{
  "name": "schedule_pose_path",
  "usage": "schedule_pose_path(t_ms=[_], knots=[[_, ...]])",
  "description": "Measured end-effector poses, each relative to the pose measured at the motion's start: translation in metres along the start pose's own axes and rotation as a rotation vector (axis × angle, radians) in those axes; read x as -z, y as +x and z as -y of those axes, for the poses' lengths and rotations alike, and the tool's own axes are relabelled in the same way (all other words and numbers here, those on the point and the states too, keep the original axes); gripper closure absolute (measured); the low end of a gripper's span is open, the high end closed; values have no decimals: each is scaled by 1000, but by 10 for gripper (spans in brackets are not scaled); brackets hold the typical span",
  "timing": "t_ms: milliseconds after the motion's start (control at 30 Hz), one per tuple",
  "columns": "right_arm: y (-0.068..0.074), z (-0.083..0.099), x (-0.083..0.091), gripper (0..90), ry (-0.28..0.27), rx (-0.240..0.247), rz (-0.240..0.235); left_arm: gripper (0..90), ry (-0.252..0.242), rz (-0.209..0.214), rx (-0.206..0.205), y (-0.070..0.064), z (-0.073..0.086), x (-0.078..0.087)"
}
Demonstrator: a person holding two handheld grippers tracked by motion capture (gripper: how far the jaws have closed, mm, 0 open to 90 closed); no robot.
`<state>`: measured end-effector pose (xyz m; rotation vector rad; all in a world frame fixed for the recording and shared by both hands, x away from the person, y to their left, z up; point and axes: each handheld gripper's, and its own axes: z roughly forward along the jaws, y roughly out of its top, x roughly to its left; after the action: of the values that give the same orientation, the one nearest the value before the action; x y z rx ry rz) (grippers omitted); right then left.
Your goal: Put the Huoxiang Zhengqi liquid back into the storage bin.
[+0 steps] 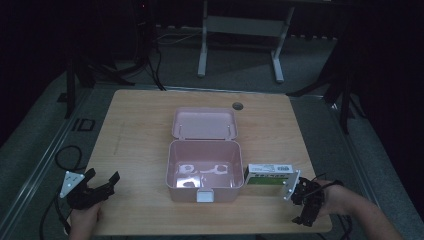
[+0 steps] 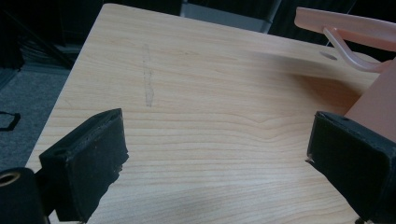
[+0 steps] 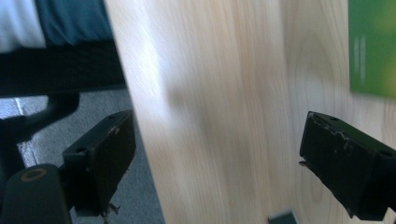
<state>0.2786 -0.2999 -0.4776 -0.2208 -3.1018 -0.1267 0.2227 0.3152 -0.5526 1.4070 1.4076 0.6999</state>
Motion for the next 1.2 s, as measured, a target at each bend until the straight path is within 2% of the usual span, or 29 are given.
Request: schedule_pose_path(t_ms=[100, 200, 400, 533, 767, 967, 1067, 1200], knots=[[4, -13, 6, 123, -19, 31, -17, 50, -2, 2, 3, 1, 0, 0], [6, -24, 12, 122, -19, 61, -13, 50, -8, 3, 9, 1, -1, 1], [10, -46, 26, 122, -12, 120, -1, 53, -12, 3, 8, 2, -1, 2], [6, -58, 39, 123, -24, 139, 26, 56, -33, 5, 18, 3, -2, 5], [-13, -71, 67, 123, -58, 126, 84, 56, -56, 37, 17, 2, -3, 6], [-37, -78, 76, 139, -32, 91, 130, 56, -63, 44, 15, 1, -3, 6], [-50, -81, 72, 141, -11, 77, 125, 56, -72, 63, 26, 2, -3, 7], [-61, -83, 65, 141, -12, 69, 88, 56, -80, 79, 43, 4, -3, 8]])
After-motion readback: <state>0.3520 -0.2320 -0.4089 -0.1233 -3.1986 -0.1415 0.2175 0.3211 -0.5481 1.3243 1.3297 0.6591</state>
